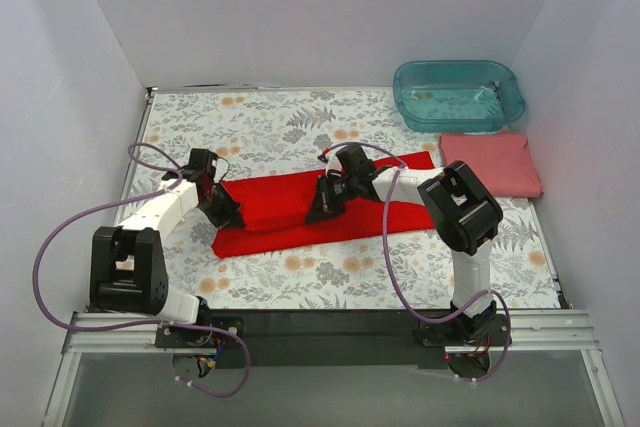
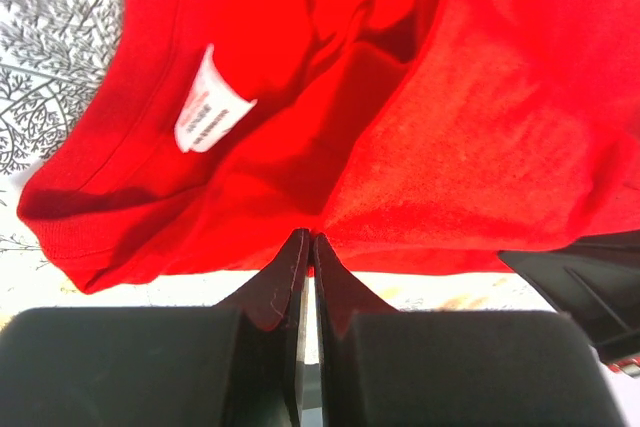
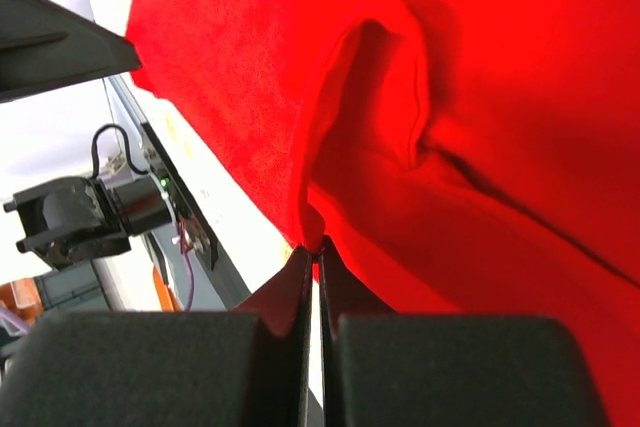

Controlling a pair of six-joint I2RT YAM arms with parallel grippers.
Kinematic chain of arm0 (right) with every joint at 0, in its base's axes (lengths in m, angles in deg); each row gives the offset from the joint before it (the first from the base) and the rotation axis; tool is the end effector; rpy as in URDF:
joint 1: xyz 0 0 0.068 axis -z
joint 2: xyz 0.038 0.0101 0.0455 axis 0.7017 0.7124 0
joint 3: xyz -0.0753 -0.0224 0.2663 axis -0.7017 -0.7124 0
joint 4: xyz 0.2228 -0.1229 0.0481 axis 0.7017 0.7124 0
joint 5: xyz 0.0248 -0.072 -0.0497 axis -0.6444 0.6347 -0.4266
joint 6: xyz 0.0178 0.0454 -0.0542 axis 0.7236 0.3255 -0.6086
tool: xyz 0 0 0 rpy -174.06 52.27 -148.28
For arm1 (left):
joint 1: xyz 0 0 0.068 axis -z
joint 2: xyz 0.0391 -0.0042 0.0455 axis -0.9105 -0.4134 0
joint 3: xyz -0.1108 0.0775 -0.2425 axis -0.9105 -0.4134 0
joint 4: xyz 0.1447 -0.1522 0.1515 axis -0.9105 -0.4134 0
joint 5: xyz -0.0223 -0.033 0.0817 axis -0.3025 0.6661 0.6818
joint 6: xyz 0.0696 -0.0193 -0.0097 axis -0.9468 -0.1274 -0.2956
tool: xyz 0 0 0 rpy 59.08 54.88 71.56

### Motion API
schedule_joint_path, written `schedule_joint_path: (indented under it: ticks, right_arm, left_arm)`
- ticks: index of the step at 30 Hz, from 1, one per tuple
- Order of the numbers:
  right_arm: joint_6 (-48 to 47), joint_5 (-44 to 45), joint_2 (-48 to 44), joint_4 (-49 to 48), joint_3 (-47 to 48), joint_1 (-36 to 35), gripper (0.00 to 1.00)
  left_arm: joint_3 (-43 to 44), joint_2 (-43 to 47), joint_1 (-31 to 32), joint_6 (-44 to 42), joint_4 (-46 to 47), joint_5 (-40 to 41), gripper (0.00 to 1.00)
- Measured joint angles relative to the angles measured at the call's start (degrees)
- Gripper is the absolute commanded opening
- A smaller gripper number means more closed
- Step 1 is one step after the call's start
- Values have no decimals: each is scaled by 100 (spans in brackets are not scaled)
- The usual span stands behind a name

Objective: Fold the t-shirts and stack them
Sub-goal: Fold the tshirt

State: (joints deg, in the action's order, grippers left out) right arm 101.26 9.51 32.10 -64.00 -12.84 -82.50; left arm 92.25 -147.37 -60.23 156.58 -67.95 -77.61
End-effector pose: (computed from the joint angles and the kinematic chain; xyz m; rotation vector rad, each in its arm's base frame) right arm 0.3097 0.2888 0.1332 -0.3381 2.6066 1.3655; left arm 0.2548 -0.0361 0.1749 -1.8490 2.4424 -0.4801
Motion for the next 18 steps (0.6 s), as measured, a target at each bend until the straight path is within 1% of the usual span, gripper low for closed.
schedule_joint_path:
  ticks: [5, 7, 8, 9, 11, 12, 14, 15, 18]
  right_arm:
    - [-109, -146, 61, 157, 9, 0, 3]
    - [-173, -173, 79, 247, 9, -2, 9]
    - [-203, -179, 79, 286, 9, -2, 13]
    - [-229, -179, 79, 334, 24, -2, 19]
    - [-343, -133, 79, 448, 83, 0, 22]
    - [-389, -92, 72, 507, 120, 2, 25]
    - [-470, 11, 35, 562, 164, 13, 27]
    - [-496, 66, -2, 595, 173, 24, 27]
    - [-538, 258, -166, 675, 201, 79, 27]
  left_arm:
    - [-271, 33, 2, 42, 92, 9, 0]
    - [-308, 35, 2, 46, 114, 11, 3]
    - [-313, 42, 2, 46, 125, 11, 5]
    - [-317, 55, 2, 50, 140, 17, 11]
    - [-317, 133, 4, 59, 144, 70, 18]
    - [-319, 190, 2, 76, 144, 109, 28]
    - [-319, 422, 2, 90, 149, 190, 36]
    - [-319, 518, 2, 111, 146, 219, 39]
    - [-278, 811, 4, 131, 146, 297, 38]
